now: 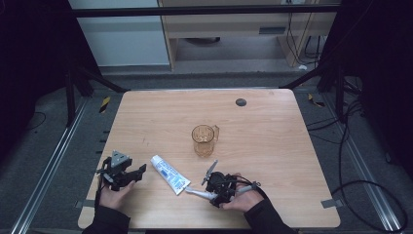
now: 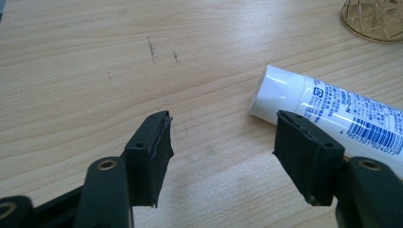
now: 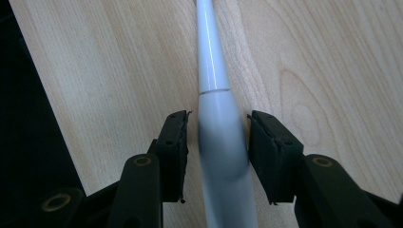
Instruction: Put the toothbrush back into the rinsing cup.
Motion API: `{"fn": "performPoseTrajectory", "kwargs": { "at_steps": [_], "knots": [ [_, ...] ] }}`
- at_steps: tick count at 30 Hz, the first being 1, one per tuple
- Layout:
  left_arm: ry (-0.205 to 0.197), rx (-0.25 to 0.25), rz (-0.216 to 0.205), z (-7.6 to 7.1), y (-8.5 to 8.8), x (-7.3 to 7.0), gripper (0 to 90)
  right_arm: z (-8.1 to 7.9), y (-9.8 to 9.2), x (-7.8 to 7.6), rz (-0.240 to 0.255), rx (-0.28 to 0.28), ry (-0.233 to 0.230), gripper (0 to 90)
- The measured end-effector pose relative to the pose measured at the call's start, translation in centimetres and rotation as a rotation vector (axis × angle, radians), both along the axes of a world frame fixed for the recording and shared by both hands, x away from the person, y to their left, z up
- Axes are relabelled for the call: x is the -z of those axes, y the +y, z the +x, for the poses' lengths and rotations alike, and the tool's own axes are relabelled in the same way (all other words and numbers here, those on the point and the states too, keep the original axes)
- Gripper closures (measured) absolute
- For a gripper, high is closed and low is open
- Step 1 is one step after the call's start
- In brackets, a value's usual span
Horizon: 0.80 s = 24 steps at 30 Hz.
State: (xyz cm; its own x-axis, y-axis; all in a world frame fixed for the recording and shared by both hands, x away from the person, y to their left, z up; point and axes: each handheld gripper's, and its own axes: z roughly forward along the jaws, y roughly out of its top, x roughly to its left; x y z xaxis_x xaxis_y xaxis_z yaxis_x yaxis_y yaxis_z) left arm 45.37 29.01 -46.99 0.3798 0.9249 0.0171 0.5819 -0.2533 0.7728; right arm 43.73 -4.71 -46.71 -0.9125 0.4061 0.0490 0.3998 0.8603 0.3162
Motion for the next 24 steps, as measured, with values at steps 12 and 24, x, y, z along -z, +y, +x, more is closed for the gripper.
{"fn": "performPoseTrajectory", "kwargs": {
  "at_steps": [12, 24],
  "knots": [
    [-0.001, -0.001, -0.001, 0.00, 0.01, -0.01, 36.9, -0.01, -0.11, 0.19, -0.024, 0.008, 0.003, 64.6],
    [-0.001, -0.002, -0.005, 0.02, 0.02, 0.00, 36.9, 0.23, -0.52, -0.32, 0.001, 0.041, 0.000, 67.3]
  ]
}}
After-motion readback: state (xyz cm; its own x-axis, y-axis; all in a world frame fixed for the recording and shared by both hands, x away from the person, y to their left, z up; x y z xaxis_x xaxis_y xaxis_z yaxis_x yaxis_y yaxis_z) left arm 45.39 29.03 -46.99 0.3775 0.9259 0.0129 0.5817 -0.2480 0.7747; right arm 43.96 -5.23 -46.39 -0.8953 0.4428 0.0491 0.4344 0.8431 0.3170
